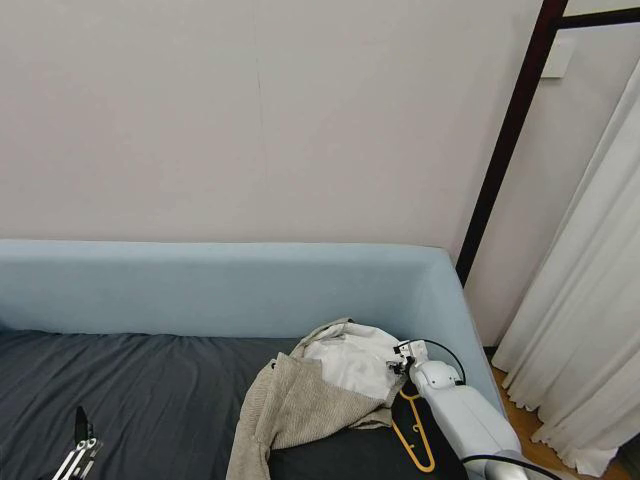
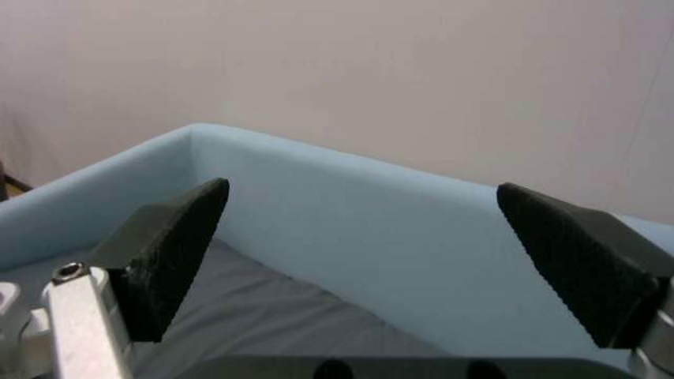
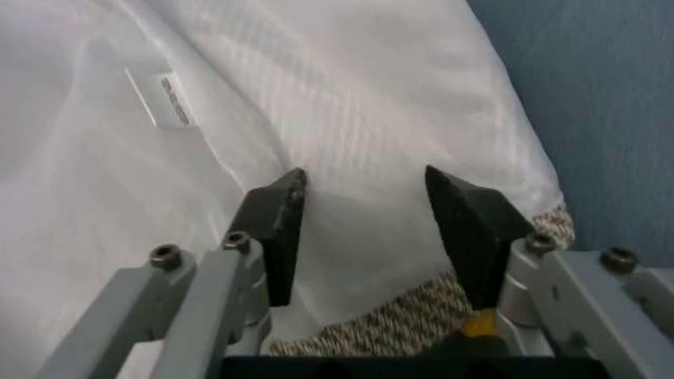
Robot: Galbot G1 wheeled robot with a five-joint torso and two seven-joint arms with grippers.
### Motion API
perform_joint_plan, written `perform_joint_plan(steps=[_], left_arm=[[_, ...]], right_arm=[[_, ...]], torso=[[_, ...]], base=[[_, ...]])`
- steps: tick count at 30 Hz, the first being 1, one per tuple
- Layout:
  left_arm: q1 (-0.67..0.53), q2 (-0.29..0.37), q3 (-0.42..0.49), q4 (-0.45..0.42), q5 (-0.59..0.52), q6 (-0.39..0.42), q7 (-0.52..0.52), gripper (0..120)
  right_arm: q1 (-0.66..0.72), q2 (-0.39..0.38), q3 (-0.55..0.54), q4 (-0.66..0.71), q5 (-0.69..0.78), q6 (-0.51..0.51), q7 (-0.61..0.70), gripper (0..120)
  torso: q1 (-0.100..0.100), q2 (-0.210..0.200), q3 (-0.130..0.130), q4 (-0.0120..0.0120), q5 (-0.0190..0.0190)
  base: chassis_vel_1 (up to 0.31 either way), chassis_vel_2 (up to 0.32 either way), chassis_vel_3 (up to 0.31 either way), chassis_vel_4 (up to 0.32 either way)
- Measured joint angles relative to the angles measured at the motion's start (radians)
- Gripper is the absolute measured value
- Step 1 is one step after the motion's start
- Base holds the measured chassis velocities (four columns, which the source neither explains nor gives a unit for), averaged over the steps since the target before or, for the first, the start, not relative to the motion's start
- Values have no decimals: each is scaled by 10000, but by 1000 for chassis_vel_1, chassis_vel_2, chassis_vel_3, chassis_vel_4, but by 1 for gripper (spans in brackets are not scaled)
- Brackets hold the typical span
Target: Pick up the clothes from the sofa and hang them on the clothes hanger.
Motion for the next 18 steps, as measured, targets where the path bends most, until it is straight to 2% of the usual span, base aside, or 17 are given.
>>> perform_joint_plan(steps=[1,5,7,10,11,14,15,18], left_arm=[[0,0,0,0,0,0,0,100],[-47,26,5,59,1,22,-9,100],[-82,26,6,97,1,22,-9,100],[-161,-20,102,210,57,24,-6,100],[-161,-20,102,210,57,24,-6,100],[-207,-7,149,222,116,33,1,100],[-207,-7,149,222,116,33,1,100],[-229,44,128,225,118,52,6,100]], right_arm=[[0,0,0,0,0,0,0,45],[-434,-490,-100,1339,1244,2,-65,27],[-564,-641,-116,1754,1641,6,-88,26],[-842,-865,-5,2342,2603,-341,359,39],[-842,-865,-5,2342,2603,-341,359,39],[-1045,-954,231,2457,3160,-935,823,55],[-1045,-954,231,2457,3160,-935,823,55],[-1240,-984,416,2605,3577,-1361,1146,67]], torso=[[0,0,0,0,0],[0,0,-1,-2,-1],[0,1,-1,0,0],[0,0,0,0,-1],[0,0,0,0,-1],[0,0,0,-1,0],[0,0,0,-1,0],[0,0,0,-3,0]], base=[[0,0,0,0],[0,0,0,0],[0,0,0,0],[0,0,0,0],[0,0,0,0],[0,0,0,0],[0,0,0,0],[0,0,0,0]])
